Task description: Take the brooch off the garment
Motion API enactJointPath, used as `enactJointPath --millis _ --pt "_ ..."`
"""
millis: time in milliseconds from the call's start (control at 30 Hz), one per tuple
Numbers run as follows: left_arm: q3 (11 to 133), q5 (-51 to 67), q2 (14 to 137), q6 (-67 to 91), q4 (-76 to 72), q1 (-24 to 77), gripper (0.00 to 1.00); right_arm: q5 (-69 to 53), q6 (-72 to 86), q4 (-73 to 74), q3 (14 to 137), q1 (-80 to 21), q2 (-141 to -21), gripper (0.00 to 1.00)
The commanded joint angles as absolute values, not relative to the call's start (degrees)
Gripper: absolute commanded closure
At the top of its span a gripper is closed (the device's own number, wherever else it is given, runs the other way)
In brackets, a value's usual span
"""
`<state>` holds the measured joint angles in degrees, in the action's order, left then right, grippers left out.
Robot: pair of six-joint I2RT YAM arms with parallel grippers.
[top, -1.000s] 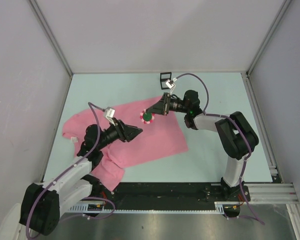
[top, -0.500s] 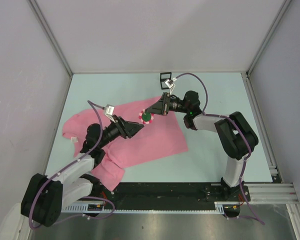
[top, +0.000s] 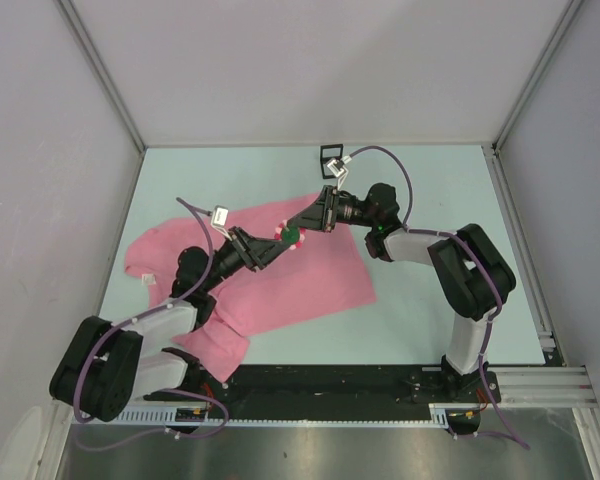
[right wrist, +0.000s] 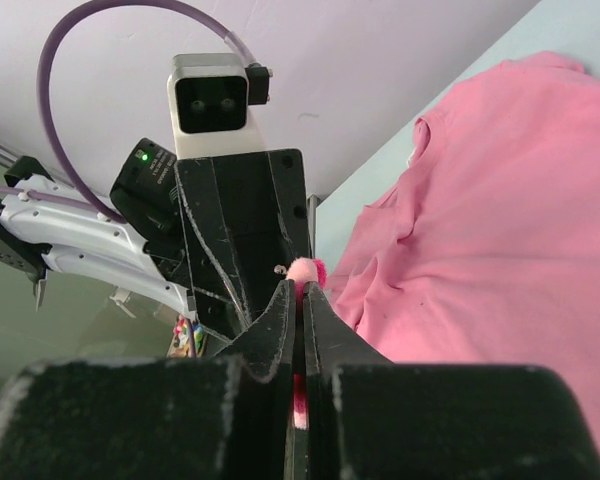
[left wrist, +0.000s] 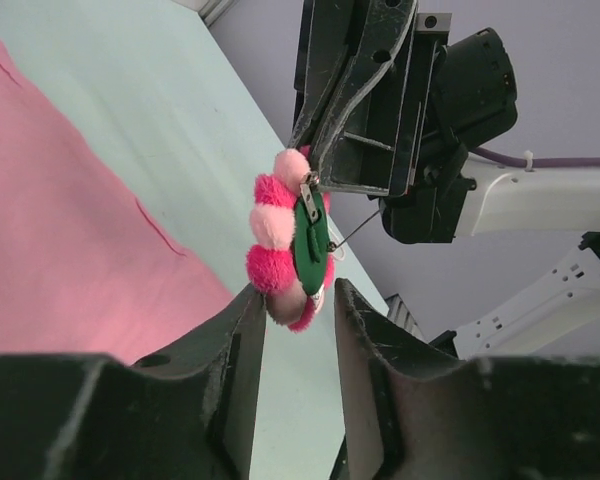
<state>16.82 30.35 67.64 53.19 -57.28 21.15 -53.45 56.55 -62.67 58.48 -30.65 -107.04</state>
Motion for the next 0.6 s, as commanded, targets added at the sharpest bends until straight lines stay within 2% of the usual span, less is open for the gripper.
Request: enactJointPath --millis 0,167,200,233,267,333,567 --pt "16.3 31.5 68.7 55.5 -66.5 21.0 0.68 -53.9 55.9 -65.0 58.5 -30.9 -106.0 1.0" --pt "15.6 31.2 67.5 55.2 -66.3 20.5 0.92 -53.7 55.1 -63.4 58.5 -30.9 -105.5 1.0" --pt "15.5 30.9 67.1 55.0 -65.6 20.5 0.96 -53.6 55.3 -63.4 58.5 -30.9 -105.6 0.98" --pt "15.3 30.7 66.7 55.0 -65.3 20.4 0.98 -53.5 56.0 -63.5 58.5 -30.8 -105.7 0.9" --pt "15.1 30.2 66.4 55.1 -65.0 20.3 1.0 -53.8 56.5 -64.0 58.5 -30.7 -105.8 0.87" --pt "14.8 29.7 65.5 55.1 -63.9 20.1 0.99 -54.3 59.2 -66.9 58.4 -30.2 -106.9 0.79" --pt "12.8 29.7 63.1 56.4 -63.7 18.4 1.0 -55.0 65.5 -76.5 57.6 -29.7 -108.6 0.61"
